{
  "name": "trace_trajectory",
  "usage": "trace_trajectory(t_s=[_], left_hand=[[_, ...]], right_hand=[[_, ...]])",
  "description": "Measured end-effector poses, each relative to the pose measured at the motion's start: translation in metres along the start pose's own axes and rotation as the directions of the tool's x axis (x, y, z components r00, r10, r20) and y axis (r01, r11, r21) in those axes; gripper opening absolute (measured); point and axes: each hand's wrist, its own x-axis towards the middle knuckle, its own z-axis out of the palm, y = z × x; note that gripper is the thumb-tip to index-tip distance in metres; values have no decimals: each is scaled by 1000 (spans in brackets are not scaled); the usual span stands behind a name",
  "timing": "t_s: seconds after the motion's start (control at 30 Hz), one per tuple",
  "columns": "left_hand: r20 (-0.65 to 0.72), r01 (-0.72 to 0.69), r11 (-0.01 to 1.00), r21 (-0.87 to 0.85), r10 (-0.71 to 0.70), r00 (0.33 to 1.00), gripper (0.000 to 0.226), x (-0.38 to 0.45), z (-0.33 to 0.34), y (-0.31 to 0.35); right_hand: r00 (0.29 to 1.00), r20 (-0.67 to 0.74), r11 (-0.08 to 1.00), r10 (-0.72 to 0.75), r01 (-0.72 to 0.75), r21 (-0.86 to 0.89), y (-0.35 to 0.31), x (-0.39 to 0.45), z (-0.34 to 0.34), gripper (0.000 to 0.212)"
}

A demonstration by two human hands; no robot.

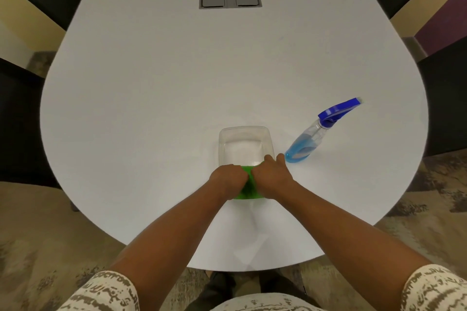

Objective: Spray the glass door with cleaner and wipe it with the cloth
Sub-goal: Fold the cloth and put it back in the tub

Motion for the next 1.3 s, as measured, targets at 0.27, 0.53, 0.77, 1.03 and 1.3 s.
trace_trajectory(t_s=[0.27,0.53,0.77,1.03,1.3], left_hand=[[-444,-227,966,-121,152,883,42,-6,-43,19],[-574,-406,791,-457,86,814,57,12,-77,91],[-473,-375,688,-621,53,880,70,30,-82,123],[-550,-440,681,-586,65,833,57,18,-82,111],[-711,-577,626,-524,51,701,55,-30,-121,60]], right_hand=[[783,-347,642,516,-85,762,82,-31,31,22],[746,-224,502,628,-168,849,149,-40,44,25],[899,-282,537,335,63,841,168,-35,30,70],[919,-319,547,231,149,824,168,-31,13,55],[836,-506,637,213,274,720,147,-41,-55,55]])
